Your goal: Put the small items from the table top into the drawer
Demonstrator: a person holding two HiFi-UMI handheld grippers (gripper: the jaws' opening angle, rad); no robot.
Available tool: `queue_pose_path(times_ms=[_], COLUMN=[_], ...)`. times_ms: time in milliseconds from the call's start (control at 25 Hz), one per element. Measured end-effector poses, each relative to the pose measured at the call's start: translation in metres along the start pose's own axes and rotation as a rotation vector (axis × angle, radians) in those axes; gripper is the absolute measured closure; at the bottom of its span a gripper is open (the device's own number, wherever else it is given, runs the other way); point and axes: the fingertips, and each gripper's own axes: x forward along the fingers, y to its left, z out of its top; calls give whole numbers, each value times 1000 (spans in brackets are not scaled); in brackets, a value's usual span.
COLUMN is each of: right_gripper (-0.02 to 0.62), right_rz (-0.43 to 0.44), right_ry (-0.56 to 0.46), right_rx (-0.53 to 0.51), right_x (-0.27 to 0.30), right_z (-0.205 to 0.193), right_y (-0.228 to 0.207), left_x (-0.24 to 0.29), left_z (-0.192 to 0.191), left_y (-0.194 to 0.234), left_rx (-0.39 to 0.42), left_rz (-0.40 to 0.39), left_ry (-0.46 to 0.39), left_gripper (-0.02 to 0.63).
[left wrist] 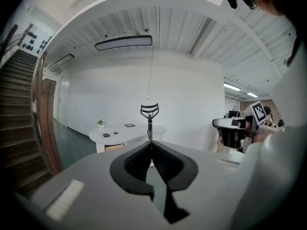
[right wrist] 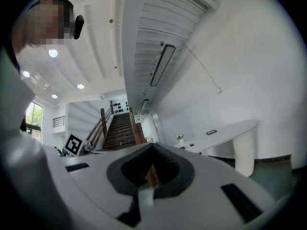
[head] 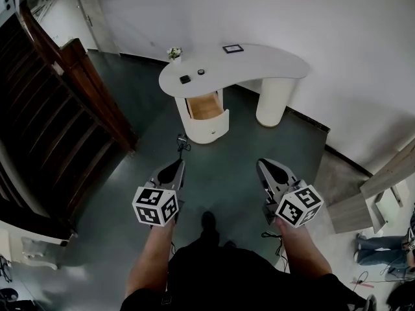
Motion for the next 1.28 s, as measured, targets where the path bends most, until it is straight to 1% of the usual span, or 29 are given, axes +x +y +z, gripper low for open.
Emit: queue_pose_path(times_ms=[200,360,560,760,1040,1280], right_gripper=[583,583,583,583,583,583], right_rz=[11,2,1,-18,-43,-32], right_ry=[17,40,73,100,153,175], right_rx=[6,6,14,16,-10,-40], right_x=[26,53,101,150,206,244], right_z=[-7,-11,-14,-17,-19,-15], right_y=[-10,-23,-41,-60,-62,-57], left_x=[20,41,76,110,138,149], left_z=[2,6,11,10,19,24], left_y=[19,38,74,113,163,191], left_rx=[-7,-14,-29,-52,-75,-96], left_rz=[-5,-14,-23,-43,-79,-86], left_ry=[-3,-3,8,24,12,-13], left_gripper=[592,592,592,592,592,592])
